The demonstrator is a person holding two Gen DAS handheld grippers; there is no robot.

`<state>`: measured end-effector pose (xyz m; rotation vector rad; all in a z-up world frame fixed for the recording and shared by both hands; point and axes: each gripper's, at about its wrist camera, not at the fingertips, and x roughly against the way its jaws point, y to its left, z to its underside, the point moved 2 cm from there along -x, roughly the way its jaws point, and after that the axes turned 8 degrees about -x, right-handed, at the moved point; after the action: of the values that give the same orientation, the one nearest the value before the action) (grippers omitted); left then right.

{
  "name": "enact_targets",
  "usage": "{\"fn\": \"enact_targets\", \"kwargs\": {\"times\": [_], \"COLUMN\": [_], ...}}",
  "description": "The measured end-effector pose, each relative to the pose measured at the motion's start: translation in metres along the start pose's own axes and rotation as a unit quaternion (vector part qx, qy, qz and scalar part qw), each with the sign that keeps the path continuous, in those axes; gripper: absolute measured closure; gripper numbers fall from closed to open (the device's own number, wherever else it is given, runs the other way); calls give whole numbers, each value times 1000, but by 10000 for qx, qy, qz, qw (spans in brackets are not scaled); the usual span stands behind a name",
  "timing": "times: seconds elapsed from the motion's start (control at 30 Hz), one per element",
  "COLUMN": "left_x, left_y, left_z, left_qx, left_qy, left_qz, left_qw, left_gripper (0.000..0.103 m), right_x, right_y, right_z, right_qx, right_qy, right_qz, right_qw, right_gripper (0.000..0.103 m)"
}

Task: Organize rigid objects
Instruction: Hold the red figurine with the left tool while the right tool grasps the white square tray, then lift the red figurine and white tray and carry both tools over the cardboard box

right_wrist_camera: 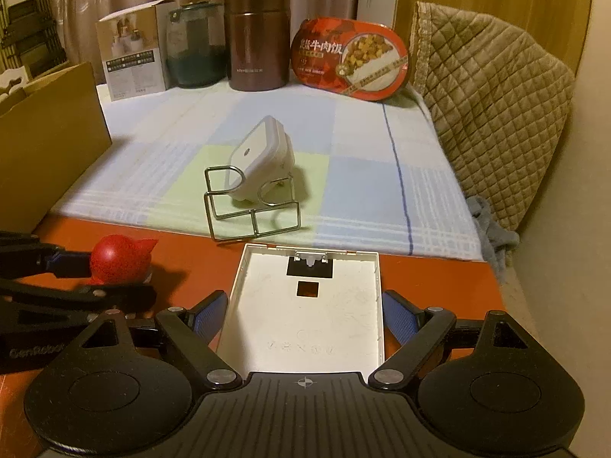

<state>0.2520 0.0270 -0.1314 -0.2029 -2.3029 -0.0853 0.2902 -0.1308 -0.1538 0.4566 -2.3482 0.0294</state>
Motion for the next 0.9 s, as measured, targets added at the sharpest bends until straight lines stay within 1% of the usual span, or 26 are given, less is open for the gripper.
{"fn": "enact_targets", "kwargs": {"times": [0.2, 0.37, 0.53, 0.67, 0.9], "left_x": [24, 43, 63, 83, 120], "left_y": [-2, -5, -5, -4, 0], "left_z": [8, 14, 21, 23, 23], "left_qx": [79, 84, 113, 130, 86], "left_qy": [-36, -56, -65, -143, -323], "left_qz": [6, 12, -4, -35, -123], "left_qw": [10000, 9999, 9999, 9998, 9994], "left_gripper": [63, 63, 63, 63, 63], "right_x": [22, 44, 61, 73, 102], "right_y": [4, 8, 19, 25, 33], "right_z": [2, 9, 19, 25, 27], "right_qx": [-197, -521, -657, -871, -1087], "right_qy": [-51, -57, -26, 16, -66], "right_qz": [48, 4, -89, -217, -252], "right_qw": [9998, 9986, 9978, 9960, 9937], "right_gripper": [20, 20, 20, 20, 20]}}
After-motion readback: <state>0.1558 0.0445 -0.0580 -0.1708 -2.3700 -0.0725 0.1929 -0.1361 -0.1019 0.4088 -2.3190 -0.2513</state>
